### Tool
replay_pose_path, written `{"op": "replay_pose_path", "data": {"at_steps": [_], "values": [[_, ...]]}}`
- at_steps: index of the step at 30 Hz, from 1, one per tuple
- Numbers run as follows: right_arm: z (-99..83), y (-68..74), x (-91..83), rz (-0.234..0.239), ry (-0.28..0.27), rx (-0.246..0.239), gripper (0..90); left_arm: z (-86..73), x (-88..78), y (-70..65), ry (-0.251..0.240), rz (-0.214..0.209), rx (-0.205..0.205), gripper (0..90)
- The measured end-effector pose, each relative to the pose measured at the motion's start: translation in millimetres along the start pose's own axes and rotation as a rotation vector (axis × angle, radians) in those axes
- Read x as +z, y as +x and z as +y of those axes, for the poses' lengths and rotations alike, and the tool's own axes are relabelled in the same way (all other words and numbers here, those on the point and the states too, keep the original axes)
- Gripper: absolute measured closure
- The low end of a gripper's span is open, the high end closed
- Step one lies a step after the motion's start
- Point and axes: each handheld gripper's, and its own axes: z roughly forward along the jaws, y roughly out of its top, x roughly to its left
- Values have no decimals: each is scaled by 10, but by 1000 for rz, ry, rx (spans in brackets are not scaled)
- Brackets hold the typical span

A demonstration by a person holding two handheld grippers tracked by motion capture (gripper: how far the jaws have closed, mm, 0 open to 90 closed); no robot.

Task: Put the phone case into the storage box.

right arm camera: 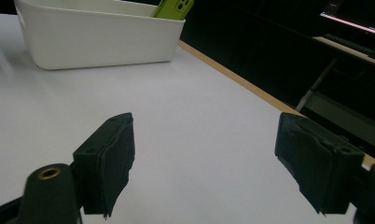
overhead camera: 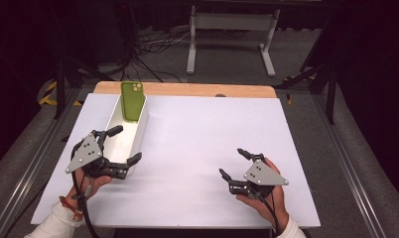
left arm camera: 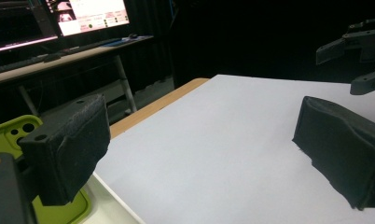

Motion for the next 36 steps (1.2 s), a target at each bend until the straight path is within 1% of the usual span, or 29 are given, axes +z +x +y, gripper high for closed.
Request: {"op": "replay_pose_path", "data": {"at_steps": [6,7,10,12,13,15,16,21,23,25,27,28,33,34,36], "values": [[9,3,8,4,0,0,212,-16,14,-36,6,-7,-1,47],[8,4,9,4,1,-2,212,-19,19,-46,9,-8,8,47],[4,3,13,6,4,0,212,-28,23,-71,4,-14,2,47],[2,7,12,6,3,-2,212,-29,23,-90,7,-19,10,48],[3,9,10,4,4,-2,211,-32,25,-101,6,-21,3,48],[2,8,8,2,2,1,210,-36,28,-117,10,-23,7,48],[3,9,6,0,0,3,209,-45,31,-132,8,-28,1,48],[6,12,-2,-1,-2,1,208,-73,44,-179,27,-40,9,48],[7,17,-5,-3,-1,-2,208,-91,48,-209,36,-40,24,51],[7,17,-9,-3,-1,-2,207,-95,49,-215,37,-38,30,51],[8,16,-11,-4,-2,-1,207,-107,46,-229,48,-42,23,51],[8,15,-13,-3,-2,0,207,-117,46,-230,44,-42,21,50],[8,17,-20,-2,-1,5,191,-154,38,-241,64,-42,26,50],[8,18,-23,-3,-2,7,188,-164,39,-245,61,-43,19,50],[8,18,-27,-2,-3,10,184,-176,35,-253,74,-45,28,50]]}}
